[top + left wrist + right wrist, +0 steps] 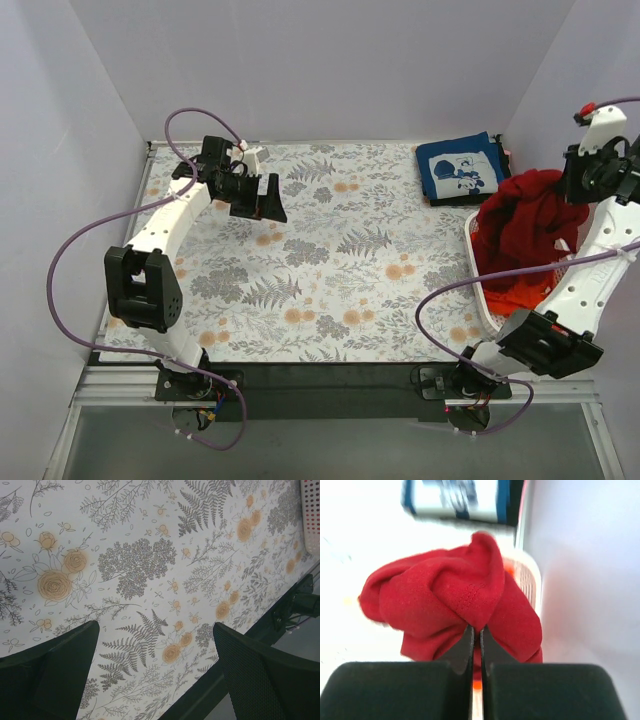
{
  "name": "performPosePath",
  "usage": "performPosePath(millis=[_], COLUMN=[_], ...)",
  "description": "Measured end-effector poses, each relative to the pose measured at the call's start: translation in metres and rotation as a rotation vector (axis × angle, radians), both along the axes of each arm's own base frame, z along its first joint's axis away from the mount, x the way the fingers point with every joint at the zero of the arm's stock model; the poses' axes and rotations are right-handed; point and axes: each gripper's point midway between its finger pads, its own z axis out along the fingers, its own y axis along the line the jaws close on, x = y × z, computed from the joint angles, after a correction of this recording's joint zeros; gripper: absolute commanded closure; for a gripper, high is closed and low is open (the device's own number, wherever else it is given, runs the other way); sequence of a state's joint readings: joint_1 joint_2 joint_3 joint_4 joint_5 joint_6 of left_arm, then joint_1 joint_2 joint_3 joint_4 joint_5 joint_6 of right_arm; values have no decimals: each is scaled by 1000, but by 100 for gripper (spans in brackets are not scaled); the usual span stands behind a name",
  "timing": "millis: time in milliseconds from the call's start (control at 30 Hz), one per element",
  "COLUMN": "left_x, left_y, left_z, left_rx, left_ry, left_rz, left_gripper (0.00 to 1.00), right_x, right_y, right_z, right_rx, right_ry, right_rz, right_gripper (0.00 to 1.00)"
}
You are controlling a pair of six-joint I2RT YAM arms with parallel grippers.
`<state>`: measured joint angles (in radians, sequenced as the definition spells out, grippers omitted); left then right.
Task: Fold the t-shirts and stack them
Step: Move the tshirt to the center of the board
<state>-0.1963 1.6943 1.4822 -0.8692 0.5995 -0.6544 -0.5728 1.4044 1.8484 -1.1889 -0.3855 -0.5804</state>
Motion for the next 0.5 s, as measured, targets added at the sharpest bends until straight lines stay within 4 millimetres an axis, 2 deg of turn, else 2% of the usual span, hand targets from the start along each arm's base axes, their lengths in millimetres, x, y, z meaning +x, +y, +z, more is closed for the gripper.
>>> performPosePath(millis=[67,200,333,467,500], left_x=[4,17,29,36,37], left_y=[4,18,35,50,53], left_z=[3,18,31,34,34], left_rx=[-7,-36,-66,-77,-78], left_ry=[-5,-28,-47,-51,-49], left_rz=[15,68,123,169,180], left_gripper=[2,2,2,2,2], right_x=[9,28,45,57,59], right_y=[15,56,110,174,185], right_z=[32,93,126,152,158], right_rx=[24,106,206,313,332], right_ry=[-94,-263,-370,-445,-465], right_rz=[42,161,303,470,499], right_gripper=[99,99,99,99,99])
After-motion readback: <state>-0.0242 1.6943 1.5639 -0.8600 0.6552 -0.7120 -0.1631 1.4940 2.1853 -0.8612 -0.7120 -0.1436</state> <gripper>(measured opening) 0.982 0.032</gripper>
